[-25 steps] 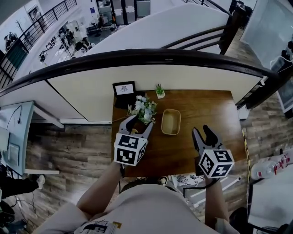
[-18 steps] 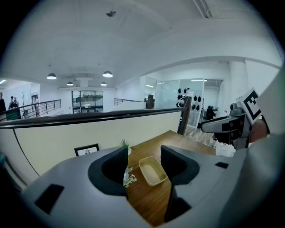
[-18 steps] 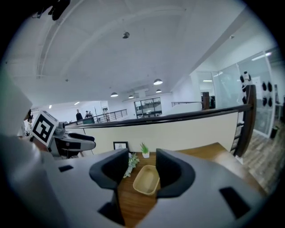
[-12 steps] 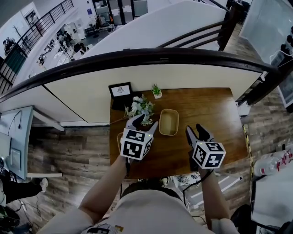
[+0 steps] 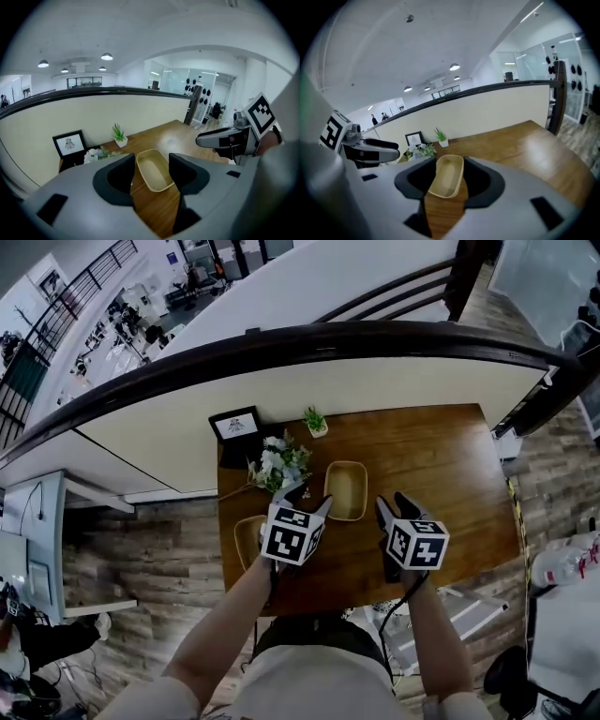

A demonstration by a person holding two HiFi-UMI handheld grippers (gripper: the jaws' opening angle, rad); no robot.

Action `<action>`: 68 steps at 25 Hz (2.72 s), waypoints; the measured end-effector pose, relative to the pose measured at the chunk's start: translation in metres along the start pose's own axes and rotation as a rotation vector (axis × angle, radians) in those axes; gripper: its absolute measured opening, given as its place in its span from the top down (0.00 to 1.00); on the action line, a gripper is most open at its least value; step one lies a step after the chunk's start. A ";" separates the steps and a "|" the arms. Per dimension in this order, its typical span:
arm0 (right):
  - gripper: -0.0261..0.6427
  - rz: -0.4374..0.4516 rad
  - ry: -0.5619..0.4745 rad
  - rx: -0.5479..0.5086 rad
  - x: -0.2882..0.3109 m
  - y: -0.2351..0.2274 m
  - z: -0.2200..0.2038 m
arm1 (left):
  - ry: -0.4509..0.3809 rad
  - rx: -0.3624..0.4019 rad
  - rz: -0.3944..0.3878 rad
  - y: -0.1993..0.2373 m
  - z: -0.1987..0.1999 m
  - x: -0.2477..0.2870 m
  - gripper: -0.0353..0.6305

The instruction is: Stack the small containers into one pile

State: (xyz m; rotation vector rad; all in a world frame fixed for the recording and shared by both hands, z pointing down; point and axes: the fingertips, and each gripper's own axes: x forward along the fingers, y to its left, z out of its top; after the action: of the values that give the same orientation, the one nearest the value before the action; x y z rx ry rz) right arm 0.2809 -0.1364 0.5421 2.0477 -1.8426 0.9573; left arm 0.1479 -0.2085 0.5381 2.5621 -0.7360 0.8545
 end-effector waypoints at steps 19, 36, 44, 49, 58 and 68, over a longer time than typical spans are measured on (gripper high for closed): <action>0.73 0.023 0.166 0.053 0.120 -0.024 -0.096 | 0.139 -0.165 -0.081 0.034 -0.087 0.121 0.62; 0.91 0.043 0.153 0.065 0.128 -0.026 -0.094 | 0.134 -0.257 -0.108 0.028 -0.093 0.134 0.88; 0.93 0.073 0.046 0.161 0.076 -0.011 -0.046 | 0.055 -0.234 -0.119 0.009 -0.053 0.084 0.88; 0.93 0.096 -0.032 0.107 0.024 0.014 -0.005 | -0.031 -0.214 -0.140 -0.005 -0.008 0.027 0.89; 0.93 0.153 -0.178 0.090 -0.074 0.068 0.059 | -0.167 -0.148 -0.153 -0.030 0.048 -0.069 0.89; 0.93 0.193 -0.209 0.012 -0.135 0.104 0.062 | -0.237 -0.130 -0.165 -0.053 0.052 -0.141 0.89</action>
State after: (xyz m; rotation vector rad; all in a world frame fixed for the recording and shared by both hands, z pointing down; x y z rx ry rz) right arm 0.2020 -0.0823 0.3880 2.0752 -2.1800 0.8269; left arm 0.1055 -0.1381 0.4019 2.5891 -0.6124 0.4424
